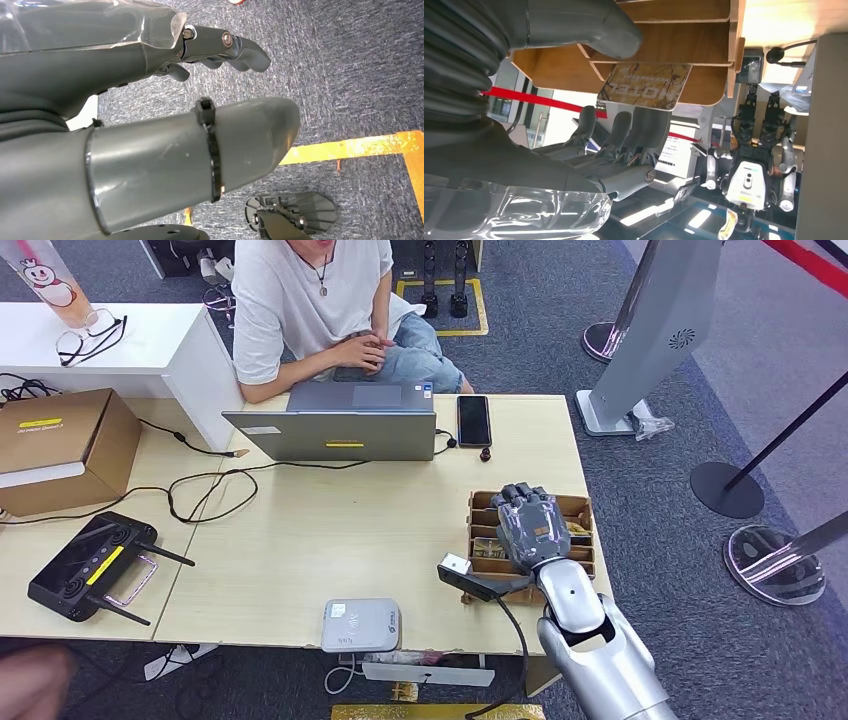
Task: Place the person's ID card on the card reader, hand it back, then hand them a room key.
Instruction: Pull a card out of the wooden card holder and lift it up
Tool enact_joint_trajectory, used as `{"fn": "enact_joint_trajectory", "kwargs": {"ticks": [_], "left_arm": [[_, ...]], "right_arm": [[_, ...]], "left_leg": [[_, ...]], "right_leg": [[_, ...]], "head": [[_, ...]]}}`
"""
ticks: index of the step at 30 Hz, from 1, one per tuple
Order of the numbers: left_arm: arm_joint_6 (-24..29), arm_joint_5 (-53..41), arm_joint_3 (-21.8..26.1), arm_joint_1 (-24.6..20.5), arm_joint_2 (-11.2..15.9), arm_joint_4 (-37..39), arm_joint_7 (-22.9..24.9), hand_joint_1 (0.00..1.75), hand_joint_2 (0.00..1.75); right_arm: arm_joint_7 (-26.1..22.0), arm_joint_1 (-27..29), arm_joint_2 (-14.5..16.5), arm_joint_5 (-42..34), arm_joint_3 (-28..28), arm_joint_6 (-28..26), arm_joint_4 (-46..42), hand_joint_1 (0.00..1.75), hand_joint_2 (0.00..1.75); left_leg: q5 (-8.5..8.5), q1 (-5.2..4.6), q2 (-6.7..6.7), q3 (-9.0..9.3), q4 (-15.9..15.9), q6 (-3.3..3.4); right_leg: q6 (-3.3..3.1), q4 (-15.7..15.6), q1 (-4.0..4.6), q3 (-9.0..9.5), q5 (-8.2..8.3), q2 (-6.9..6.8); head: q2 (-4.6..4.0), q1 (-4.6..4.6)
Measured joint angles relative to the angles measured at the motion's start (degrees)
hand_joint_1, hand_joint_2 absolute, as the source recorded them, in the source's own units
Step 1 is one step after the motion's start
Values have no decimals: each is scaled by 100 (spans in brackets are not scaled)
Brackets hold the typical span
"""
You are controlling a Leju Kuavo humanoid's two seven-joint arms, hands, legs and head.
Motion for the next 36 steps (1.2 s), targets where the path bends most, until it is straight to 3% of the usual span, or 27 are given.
{"fn": "enact_joint_trajectory", "kwargs": {"ticks": [3, 5, 9, 12, 36], "left_arm": [[1, 0, 21, 1, -1, 0, 2, 0, 0], [4, 0, 36, 2, 1, 1, 3, 0, 0], [10, 1, 43, 8, 2, 2, 3, 0, 0], [13, 0, 43, 13, 2, 1, 2, 0, 0], [-2, -17, 57, 12, -1, 0, -52, 0, 0]], "right_arm": [[6, -16, -4, -10, 0, 6, 39, 75, 175], [13, -27, -9, -17, 0, 7, 66, 85, 175], [26, -42, -11, -25, 2, 5, 121, 151, 175], [10, -79, -11, -58, 1, -21, 162, 173, 175], [-357, -172, 61, -122, 5, -1148, 527, 175, 175]], "left_leg": [[0, 0, 0, 0, 0, 0], [0, 0, 0, 0, 0, 0], [0, 0, 0, 0, 0, 0], [0, 0, 0, 0, 0, 0], [0, 0, 0, 0, 0, 0]], "right_leg": [[0, 0, 0, 0, 0, 0], [0, 0, 0, 0, 0, 0], [0, 0, 0, 0, 0, 0], [0, 0, 0, 0, 0, 0], [0, 0, 0, 0, 0, -1]], "head": [[0, 1], [0, 1], [0, 1], [0, 0], [0, 1]]}}
